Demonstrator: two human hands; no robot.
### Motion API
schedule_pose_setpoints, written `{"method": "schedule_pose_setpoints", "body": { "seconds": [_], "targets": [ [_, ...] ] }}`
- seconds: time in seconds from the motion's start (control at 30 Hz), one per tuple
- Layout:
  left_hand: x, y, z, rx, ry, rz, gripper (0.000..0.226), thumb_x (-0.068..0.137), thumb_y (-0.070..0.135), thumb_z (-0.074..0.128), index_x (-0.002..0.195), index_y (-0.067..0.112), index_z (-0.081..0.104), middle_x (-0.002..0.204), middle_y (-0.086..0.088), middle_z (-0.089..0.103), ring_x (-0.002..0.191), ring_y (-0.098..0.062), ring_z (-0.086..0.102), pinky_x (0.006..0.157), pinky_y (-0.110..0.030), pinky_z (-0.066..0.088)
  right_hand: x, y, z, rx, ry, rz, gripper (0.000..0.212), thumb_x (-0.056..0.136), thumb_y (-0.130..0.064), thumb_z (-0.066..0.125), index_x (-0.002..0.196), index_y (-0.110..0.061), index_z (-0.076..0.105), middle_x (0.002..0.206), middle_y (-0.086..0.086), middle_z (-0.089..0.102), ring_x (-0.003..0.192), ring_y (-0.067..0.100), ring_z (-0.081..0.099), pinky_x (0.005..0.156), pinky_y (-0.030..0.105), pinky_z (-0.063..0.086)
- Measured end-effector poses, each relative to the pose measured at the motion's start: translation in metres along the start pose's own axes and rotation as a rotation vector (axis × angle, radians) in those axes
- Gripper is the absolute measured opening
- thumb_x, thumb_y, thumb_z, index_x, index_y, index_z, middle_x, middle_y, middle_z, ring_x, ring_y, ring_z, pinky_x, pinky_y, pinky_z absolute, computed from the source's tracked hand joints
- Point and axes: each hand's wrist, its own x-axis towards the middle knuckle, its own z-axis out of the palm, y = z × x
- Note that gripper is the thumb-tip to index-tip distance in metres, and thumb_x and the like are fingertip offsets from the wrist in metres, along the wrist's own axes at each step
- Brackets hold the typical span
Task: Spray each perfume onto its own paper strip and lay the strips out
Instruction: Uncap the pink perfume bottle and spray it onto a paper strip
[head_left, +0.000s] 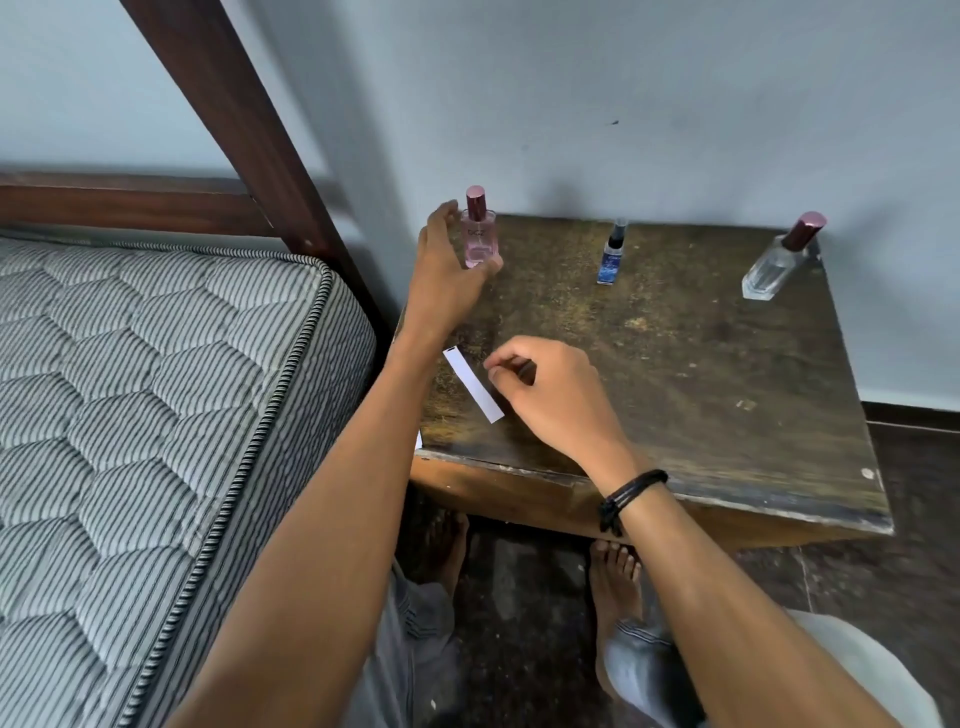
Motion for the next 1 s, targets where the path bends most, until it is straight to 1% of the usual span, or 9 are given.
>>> {"method": "schedule_pose_setpoints", "body": {
  "seconds": [0.1,0.17,0.3,0.4,0.53,0.6,0.77,0.93,1.0],
  "targets": [
    [0.007,-0.001,-0.001,-0.024,0.011,-0.009,0.076,0.083,0.025,0.077,0.147,0.023,0.037,0.145,0.004,0.049,0.126,-0.016,0.055,0.109,-0.04,0.046,0.005,-0.003,0.002,0.008,-0.008,-0.011,0.013,0.097,-0.025,0.064,0.1,-0.03,0.076,0.094,-0.018,0.07,0.087,0.001,0.064,0.078,0.029,0.057],
    [0.009,-0.001,-0.002,-0.046,0.007,-0.011,0.07,0.085,0.022,0.076,0.145,0.022,0.04,0.141,0.006,0.053,0.122,-0.014,0.058,0.104,-0.032,0.048,0.007,-0.002,0.002,0.022,-0.016,-0.012,0.013,0.097,-0.025,0.065,0.098,-0.03,0.076,0.092,-0.018,0.07,0.086,0.0,0.064,0.077,0.029,0.057],
    [0.011,0.004,-0.003,-0.148,-0.007,-0.048,0.056,0.089,0.017,0.073,0.139,0.022,0.047,0.116,0.02,0.062,0.103,-0.004,0.064,0.087,-0.02,0.048,0.007,0.001,-0.004,0.032,-0.01,-0.019,0.012,0.097,-0.025,0.065,0.095,-0.03,0.076,0.09,-0.019,0.069,0.085,0.001,0.064,0.079,0.029,0.056],
    [0.014,0.004,-0.001,-0.178,-0.01,-0.065,0.05,0.09,0.015,0.072,0.134,0.022,0.049,0.106,0.026,0.064,0.103,-0.003,0.065,0.086,-0.019,0.05,0.007,0.003,-0.009,0.028,0.0,-0.03,0.011,0.096,-0.026,0.066,0.094,-0.03,0.076,0.09,-0.018,0.07,0.084,0.002,0.064,0.08,0.029,0.055],
    [0.016,0.001,0.0,-0.164,0.007,-0.068,0.037,0.093,0.013,0.066,0.123,0.027,0.049,0.112,0.015,0.065,0.107,-0.012,0.064,0.095,-0.033,0.054,0.007,0.0,-0.013,0.04,0.015,-0.041,0.01,0.096,-0.027,0.067,0.092,-0.03,0.075,0.09,-0.018,0.07,0.082,0.002,0.064,0.079,0.028,0.055],
    [0.018,0.0,0.0,-0.176,0.021,-0.067,0.029,0.097,0.011,0.062,0.119,0.026,0.05,0.114,0.008,0.065,0.107,-0.017,0.065,0.093,-0.038,0.056,0.007,0.0,-0.013,0.046,0.013,-0.038,0.01,0.096,-0.027,0.067,0.092,-0.03,0.075,0.089,-0.018,0.07,0.081,0.002,0.064,0.078,0.029,0.056],
    [0.015,0.003,0.0,-0.19,0.022,-0.067,0.026,0.097,0.007,0.059,0.117,0.021,0.05,0.112,0.005,0.065,0.108,-0.021,0.064,0.079,-0.031,0.054,0.006,0.0,-0.016,0.041,0.008,-0.034,0.009,0.096,-0.028,0.067,0.091,-0.03,0.075,0.089,-0.018,0.069,0.081,0.002,0.064,0.079,0.033,0.056],
    [0.008,0.015,-0.009,-0.238,-0.014,-0.057,0.024,0.098,0.014,0.061,0.118,0.022,0.05,0.122,-0.003,0.064,0.11,-0.026,0.067,0.088,-0.046,0.06,0.007,0.0,-0.023,0.028,0.038,-0.047,0.009,0.096,-0.027,0.068,0.095,-0.031,0.075,0.09,-0.018,0.069,0.082,0.003,0.064,0.08,0.033,0.057],
    [0.001,0.023,-0.014,-0.268,-0.06,-0.046,0.023,0.099,0.011,0.06,0.119,0.017,0.049,0.122,-0.008,0.064,0.105,-0.026,0.067,0.082,-0.037,0.06,0.007,0.0,-0.026,0.037,0.072,-0.044,0.01,0.096,-0.024,0.068,0.099,-0.029,0.076,0.09,-0.019,0.068,0.081,0.001,0.064,0.077,0.025,0.055]
  ]
}}
